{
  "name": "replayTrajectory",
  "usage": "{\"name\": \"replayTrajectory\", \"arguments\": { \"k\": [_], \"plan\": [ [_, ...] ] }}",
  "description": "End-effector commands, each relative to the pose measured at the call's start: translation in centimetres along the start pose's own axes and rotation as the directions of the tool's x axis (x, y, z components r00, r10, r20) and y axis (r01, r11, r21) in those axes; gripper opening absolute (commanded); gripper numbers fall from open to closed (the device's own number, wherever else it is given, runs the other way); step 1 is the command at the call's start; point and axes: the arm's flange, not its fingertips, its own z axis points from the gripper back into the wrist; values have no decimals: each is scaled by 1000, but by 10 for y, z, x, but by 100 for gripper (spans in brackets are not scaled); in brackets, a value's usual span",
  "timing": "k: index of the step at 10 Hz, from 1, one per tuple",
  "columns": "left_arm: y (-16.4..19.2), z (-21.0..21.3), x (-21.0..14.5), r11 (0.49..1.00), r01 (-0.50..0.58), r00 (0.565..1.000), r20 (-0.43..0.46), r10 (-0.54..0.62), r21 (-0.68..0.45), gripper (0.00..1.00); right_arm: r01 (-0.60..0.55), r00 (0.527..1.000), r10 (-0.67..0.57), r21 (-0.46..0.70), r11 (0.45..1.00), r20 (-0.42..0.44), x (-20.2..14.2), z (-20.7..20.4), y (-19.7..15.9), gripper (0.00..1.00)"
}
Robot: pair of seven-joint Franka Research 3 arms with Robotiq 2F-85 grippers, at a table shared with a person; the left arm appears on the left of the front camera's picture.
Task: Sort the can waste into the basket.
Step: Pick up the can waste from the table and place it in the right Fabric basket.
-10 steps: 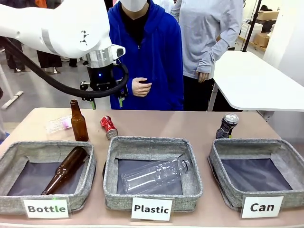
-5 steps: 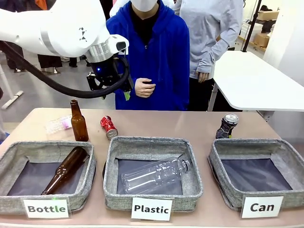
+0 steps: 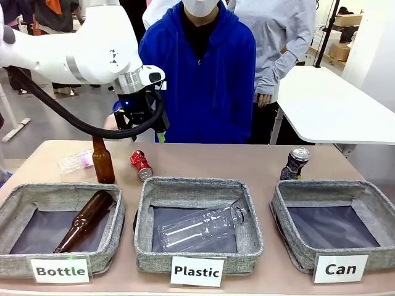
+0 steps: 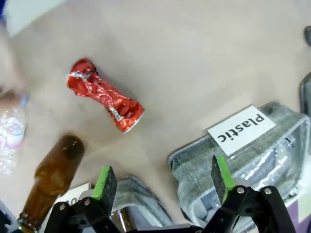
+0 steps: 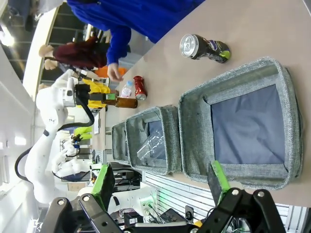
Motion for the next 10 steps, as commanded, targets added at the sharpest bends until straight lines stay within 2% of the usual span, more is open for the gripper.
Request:
{"name": "replayTrajectory", "arguments": {
  "k": [1,2,3,4,5,6,7,9,10],
  "plan": [
    [19,69,-24,984,71,997,52,-64,-160,100,-27,1000,26,22,999,10,1,1,-1,100],
    [36,130,-62,964,138,983,148,-106,-226,100,-27,1000,26,22,999,10,1,1,-1,100],
    [52,194,-97,955,164,970,217,-111,-246,100,-27,1000,26,22,999,10,1,1,-1,100],
    [66,238,-123,940,178,968,226,-114,-292,100,-27,1000,26,22,999,10,1,1,-1,100],
    [84,272,-148,926,135,967,252,-45,-353,100,-27,1000,26,22,999,10,1,1,-1,100],
    [104,295,-169,915,107,968,252,-6,-389,100,-27,1000,26,22,999,10,1,1,-1,100],
    [133,309,-192,914,31,969,236,72,-405,100,-27,1000,26,22,999,10,1,1,-1,100],
    [182,304,-262,880,-45,960,223,168,-472,100,-27,1000,26,22,999,10,1,1,-1,100],
    [212,287,-300,841,-2,965,220,144,-541,100,-27,1000,26,22,999,10,1,1,-1,100]
  ]
}}
